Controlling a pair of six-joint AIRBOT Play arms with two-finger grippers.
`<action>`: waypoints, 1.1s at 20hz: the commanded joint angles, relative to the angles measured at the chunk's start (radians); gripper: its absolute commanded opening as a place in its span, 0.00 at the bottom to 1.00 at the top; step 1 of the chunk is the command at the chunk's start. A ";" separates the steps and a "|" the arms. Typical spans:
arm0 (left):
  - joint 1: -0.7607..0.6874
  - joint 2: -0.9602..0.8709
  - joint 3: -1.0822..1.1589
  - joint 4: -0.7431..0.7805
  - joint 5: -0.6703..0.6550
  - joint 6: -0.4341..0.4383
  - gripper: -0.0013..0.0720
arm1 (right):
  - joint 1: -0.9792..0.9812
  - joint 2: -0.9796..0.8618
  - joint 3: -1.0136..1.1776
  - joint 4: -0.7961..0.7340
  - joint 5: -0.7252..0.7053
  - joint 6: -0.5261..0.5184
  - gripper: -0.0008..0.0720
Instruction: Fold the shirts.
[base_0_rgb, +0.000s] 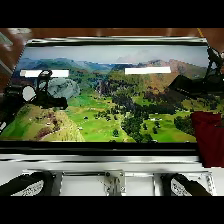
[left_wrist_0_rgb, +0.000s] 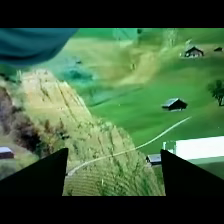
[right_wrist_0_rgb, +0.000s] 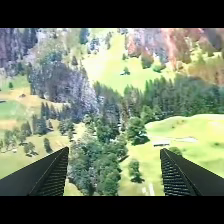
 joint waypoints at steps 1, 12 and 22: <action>0.070 -0.071 0.092 0.042 0.148 -0.035 0.99 | 0.001 -0.001 0.001 0.018 -0.004 0.000 0.94; 0.233 -0.693 0.600 -0.192 -0.101 -0.005 0.99 | 0.001 -0.001 0.001 0.012 -0.005 -0.014 0.94; 0.229 -0.618 0.713 -0.339 -0.330 0.113 0.07 | 0.000 -0.002 0.001 0.011 -0.038 -0.019 0.94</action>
